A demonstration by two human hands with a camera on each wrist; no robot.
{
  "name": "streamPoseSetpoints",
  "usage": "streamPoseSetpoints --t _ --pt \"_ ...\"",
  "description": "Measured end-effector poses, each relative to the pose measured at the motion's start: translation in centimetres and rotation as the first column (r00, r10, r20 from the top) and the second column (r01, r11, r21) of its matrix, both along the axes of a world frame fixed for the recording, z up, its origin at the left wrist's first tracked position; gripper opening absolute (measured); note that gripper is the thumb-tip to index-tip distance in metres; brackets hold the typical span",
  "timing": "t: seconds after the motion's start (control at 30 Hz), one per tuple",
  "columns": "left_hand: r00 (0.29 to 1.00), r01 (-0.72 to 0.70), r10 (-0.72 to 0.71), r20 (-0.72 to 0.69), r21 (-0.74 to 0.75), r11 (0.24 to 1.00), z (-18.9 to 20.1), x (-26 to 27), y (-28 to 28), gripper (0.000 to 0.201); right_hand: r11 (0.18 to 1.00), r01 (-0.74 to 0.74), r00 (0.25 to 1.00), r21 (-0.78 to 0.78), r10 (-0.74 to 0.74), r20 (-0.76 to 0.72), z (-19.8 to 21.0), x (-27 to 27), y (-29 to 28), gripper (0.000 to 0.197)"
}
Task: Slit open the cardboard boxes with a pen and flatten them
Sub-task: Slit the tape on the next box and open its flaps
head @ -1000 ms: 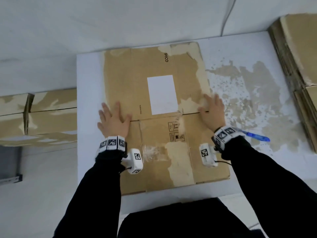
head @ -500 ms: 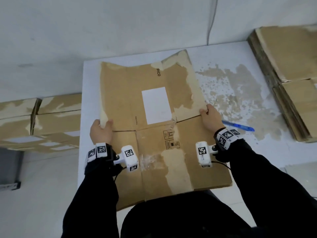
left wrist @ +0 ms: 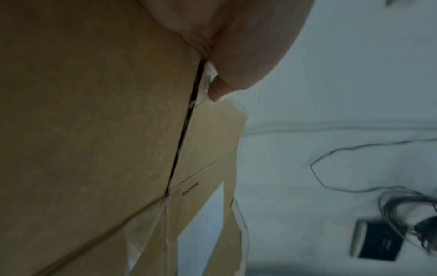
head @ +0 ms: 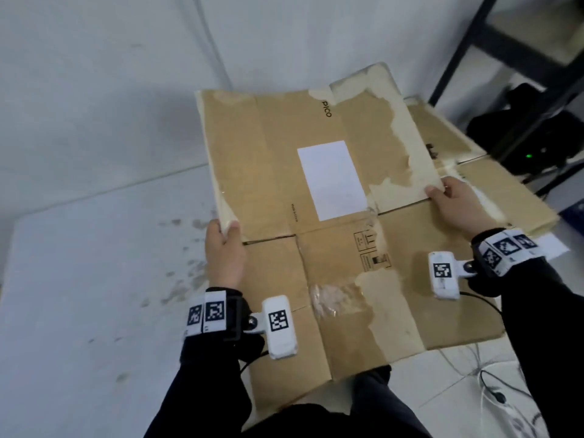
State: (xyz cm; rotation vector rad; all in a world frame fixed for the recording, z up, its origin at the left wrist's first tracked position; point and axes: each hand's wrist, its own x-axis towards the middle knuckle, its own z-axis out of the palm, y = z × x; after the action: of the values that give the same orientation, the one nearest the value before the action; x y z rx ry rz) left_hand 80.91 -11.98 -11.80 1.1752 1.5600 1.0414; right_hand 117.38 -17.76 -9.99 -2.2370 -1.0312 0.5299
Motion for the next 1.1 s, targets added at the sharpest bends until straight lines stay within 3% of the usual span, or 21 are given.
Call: streamPoseSetpoints --t 0.1,0.2,0.3,0.43,0.57,0.67,0.73,0.87,1.0,1.1 --pt "0.996 0.017 -0.013 0.084 -0.057 0.998 0.0 10.3 0.3 0.008 0.996 0.085 0.996 0.001 -0.085 0.007 0.2 9.8 -0.3 0.039" --pt "0.986 0.037 -0.013 0.163 -0.146 0.989 -0.5 19.0 1.5 0.034 0.992 0.123 0.989 -0.008 -0.122 0.087 0.9 18.1 0.6 0.042" --pt "0.985 0.063 -0.03 0.172 -0.193 0.979 -2.2 25.8 3.8 0.022 0.992 0.123 0.987 -0.025 -0.12 0.107 1.4 24.2 2.5 0.04" --pt "1.0 -0.022 0.025 0.009 -0.221 0.975 -4.0 31.9 6.3 0.029 0.987 -0.012 0.999 -0.158 0.019 0.048 -0.7 29.5 6.1 0.043" --pt "0.99 -0.048 0.009 -0.14 -0.282 0.958 -5.6 34.2 7.4 0.034 0.968 -0.114 0.988 -0.225 0.134 0.075 -2.4 29.0 6.6 0.046" --pt "0.984 -0.079 0.03 -0.176 -0.277 0.958 -6.3 35.6 7.7 0.033 0.938 -0.258 0.961 -0.231 0.275 0.042 -4.3 26.4 5.9 0.044" --pt "0.984 -0.117 0.073 -0.162 -0.282 0.952 -6.5 36.6 7.8 0.034 0.875 -0.345 0.932 -0.339 0.363 -0.013 -6.3 24.7 5.5 0.066" --pt "0.983 -0.183 0.171 -0.068 -0.26 0.948 -7.8 37.2 7.5 0.038 0.752 -0.322 0.92 -0.574 0.391 -0.004 -9.9 22.2 4.4 0.107" --pt "0.99 -0.003 -0.033 -0.139 -0.25 0.968 -8.8 37.0 5.6 0.058 0.71 -0.299 0.911 -0.637 0.411 0.031 -11.2 22.4 5.0 0.113" --pt "0.974 0.141 -0.186 -0.127 -0.297 0.944 -8.7 35.9 4.1 0.067 0.73 -0.278 0.914 -0.625 0.401 0.061 -11.6 22.3 5.2 0.116"
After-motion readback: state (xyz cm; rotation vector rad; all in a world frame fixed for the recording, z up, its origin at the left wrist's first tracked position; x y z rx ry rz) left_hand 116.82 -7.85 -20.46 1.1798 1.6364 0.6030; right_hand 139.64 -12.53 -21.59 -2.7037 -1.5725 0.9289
